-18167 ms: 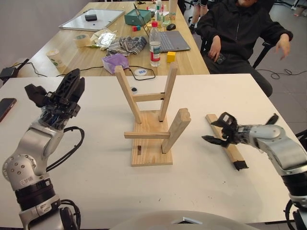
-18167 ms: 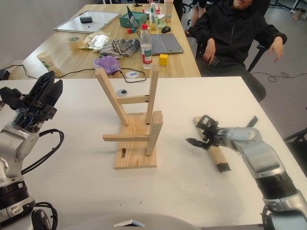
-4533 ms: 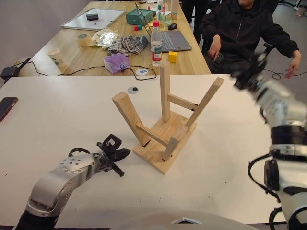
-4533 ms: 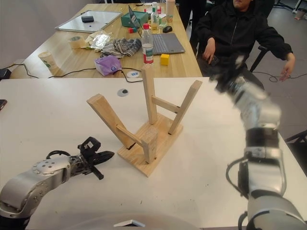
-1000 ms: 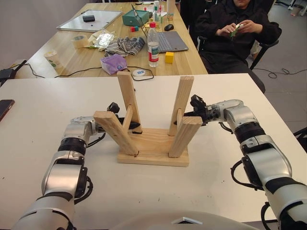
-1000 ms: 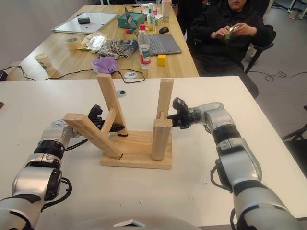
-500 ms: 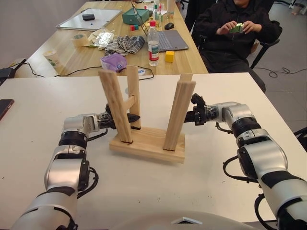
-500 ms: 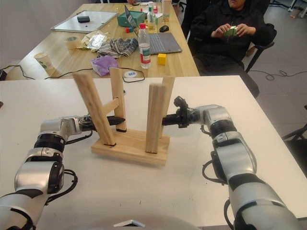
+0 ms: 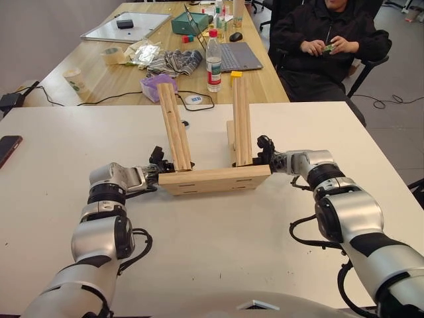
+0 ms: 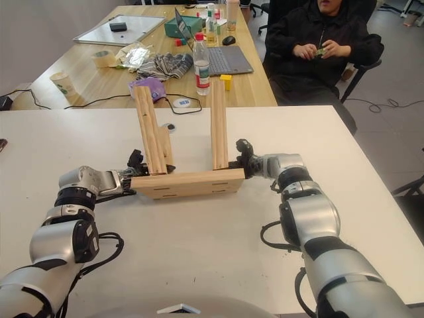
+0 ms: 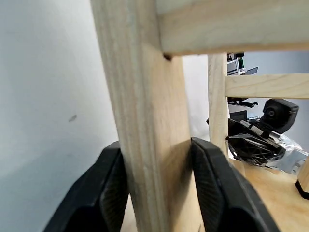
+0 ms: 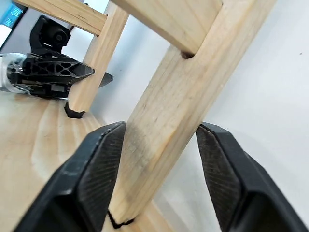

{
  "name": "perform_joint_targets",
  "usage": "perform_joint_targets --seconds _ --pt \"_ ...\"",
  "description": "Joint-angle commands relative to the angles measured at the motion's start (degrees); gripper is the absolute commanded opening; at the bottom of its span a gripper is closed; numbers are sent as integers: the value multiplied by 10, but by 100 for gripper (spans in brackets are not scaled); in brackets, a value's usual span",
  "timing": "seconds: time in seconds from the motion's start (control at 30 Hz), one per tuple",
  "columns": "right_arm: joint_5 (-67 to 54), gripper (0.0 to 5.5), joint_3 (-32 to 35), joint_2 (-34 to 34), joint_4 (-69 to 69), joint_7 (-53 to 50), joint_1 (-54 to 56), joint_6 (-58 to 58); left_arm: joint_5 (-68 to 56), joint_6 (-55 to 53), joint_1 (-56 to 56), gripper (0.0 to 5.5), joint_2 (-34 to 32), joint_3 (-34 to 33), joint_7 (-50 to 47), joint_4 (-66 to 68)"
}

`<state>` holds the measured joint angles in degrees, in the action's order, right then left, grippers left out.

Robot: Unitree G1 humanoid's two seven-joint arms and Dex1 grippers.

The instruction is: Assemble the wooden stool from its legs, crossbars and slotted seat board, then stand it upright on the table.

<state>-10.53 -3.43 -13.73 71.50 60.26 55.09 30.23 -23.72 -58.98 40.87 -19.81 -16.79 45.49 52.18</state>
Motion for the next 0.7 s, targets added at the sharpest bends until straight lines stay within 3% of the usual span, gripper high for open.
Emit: perform_joint_targets --seconds 0.03,0.27,0.4,0.53,0.7 --pt "38 315 -9 20 10 -50 -29 -27 18 23 -38 257 7 10 -46 -20" --pt "16 315 41 -22 -13 -71 -37 -66 38 173 -105 257 -39 18 -59 -139" --pt "-8 315 84 -33 -26 -73 -45 -49 41 208 -139 257 -56 24 -57 -199" --pt "-47 315 135 -36 -49 -88 -51 -9 46 330 -183 257 -55 16 -44 -256" --pt "-17 315 117 -61 -113 -88 -100 -87 66 467 -272 257 -83 43 26 -352"
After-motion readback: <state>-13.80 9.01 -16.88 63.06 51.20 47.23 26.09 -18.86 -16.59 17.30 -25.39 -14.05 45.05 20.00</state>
